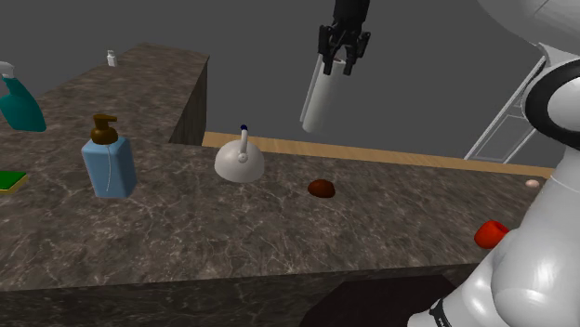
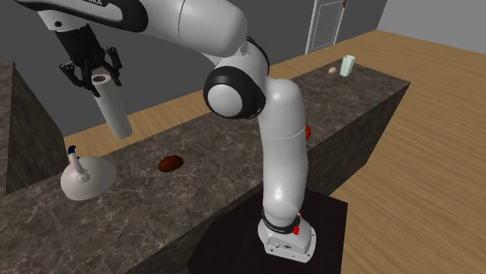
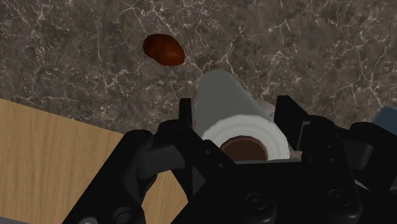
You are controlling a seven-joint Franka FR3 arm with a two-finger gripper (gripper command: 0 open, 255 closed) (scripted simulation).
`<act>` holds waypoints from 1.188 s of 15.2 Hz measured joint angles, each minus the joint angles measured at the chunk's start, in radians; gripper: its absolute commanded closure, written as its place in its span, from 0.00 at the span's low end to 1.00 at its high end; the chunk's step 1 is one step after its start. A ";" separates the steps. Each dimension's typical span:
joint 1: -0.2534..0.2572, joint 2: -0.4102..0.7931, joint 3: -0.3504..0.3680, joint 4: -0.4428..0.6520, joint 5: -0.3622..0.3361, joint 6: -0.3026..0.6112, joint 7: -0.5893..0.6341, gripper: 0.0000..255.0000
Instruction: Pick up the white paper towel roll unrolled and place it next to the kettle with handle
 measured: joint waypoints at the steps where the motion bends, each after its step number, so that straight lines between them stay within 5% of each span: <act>1: 0.010 0.037 0.006 0.051 -0.001 -0.015 0.014 1.00; 18: 0.009 -0.073 0.007 -0.329 0.008 0.255 0.030 1.00</act>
